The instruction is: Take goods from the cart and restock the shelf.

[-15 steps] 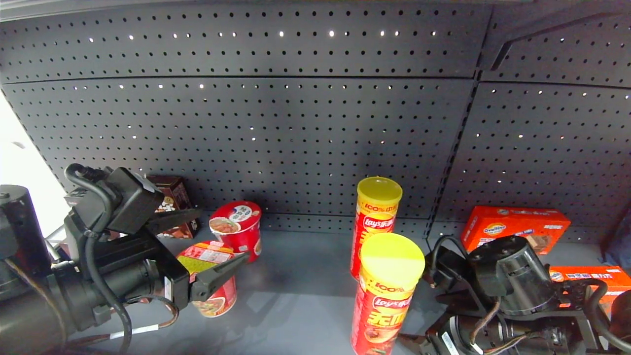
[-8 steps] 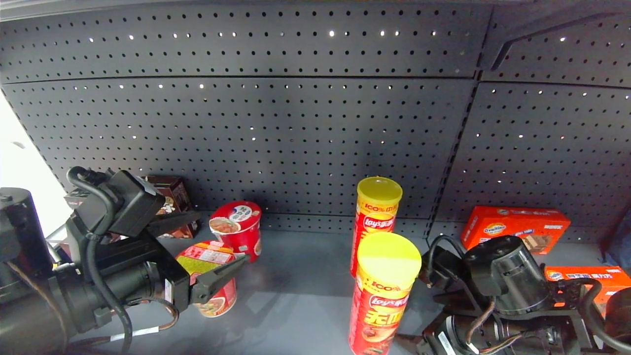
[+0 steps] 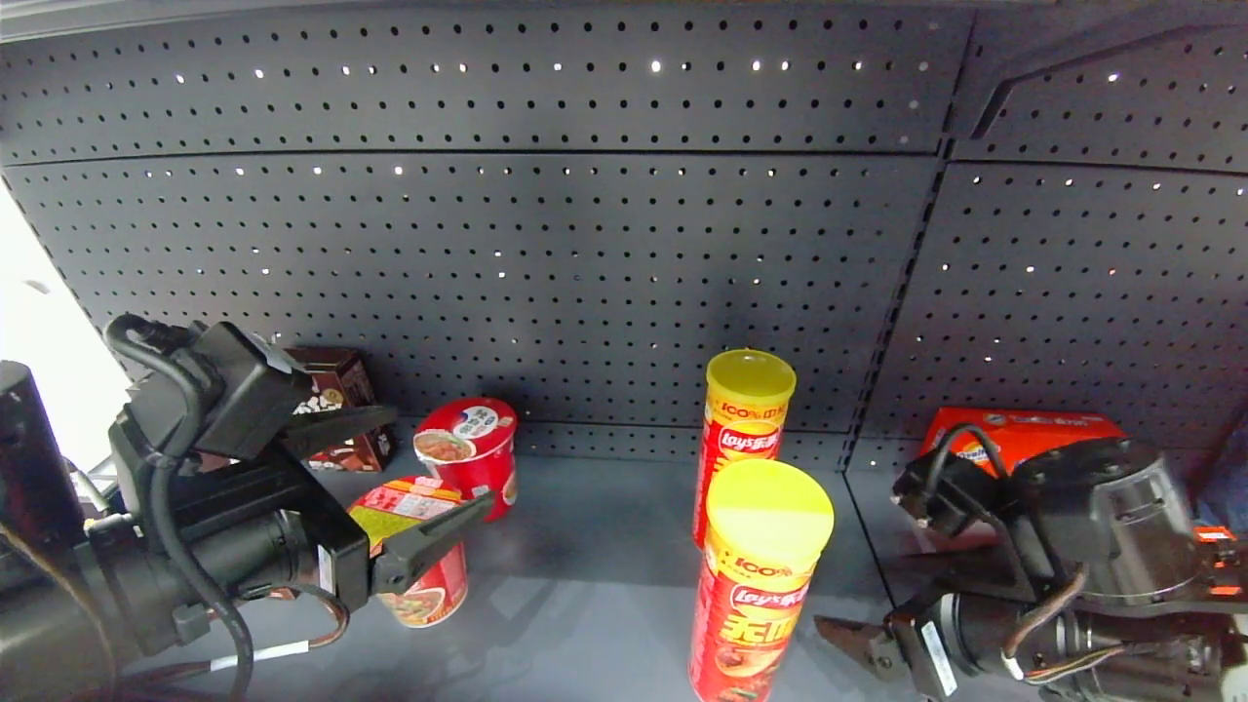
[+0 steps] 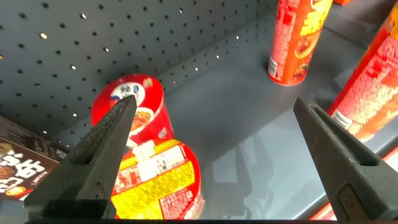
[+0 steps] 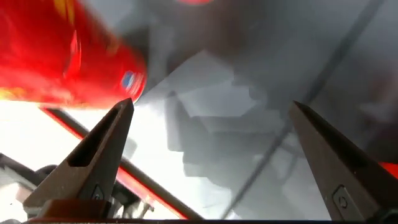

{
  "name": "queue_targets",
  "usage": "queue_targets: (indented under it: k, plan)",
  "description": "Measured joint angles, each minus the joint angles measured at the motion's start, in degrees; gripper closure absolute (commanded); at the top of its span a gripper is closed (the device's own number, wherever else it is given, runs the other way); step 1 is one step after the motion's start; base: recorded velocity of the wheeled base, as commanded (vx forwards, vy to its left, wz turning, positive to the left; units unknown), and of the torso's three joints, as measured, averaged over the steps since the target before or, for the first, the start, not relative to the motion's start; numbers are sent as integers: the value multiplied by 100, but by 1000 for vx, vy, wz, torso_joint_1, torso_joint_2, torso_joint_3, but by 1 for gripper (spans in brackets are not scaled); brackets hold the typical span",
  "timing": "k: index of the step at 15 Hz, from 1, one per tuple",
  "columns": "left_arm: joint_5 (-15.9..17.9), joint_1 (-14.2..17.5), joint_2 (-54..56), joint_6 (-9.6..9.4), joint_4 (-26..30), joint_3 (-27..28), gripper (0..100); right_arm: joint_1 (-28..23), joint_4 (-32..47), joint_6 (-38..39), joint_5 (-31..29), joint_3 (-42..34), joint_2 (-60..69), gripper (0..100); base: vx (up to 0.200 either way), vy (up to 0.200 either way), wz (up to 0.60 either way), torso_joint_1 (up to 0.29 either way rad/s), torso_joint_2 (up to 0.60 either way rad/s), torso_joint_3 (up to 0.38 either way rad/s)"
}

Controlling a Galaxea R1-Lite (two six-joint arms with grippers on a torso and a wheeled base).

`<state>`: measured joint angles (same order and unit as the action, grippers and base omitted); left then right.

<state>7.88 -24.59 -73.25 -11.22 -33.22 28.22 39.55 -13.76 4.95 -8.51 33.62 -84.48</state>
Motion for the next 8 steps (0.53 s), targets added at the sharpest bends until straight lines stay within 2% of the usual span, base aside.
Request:
queue_targets:
  k: [4, 6, 8]
  plan:
    - [-18, 238, 575, 13, 35, -94, 0, -435, 27, -13, -108, -17, 948, 0, 0, 0, 0, 0, 0, 0]
    - [-20, 549, 1047, 27, 68, -311, 0, -827, 52, -17, -112, -179, 1442, 0, 0, 0, 0, 0, 0, 0]
    - [-27, 976, 1647, 49, 222, -601, 0, -1456, 60, -20, -106, -433, 2024, 0, 0, 0, 0, 0, 0, 0]
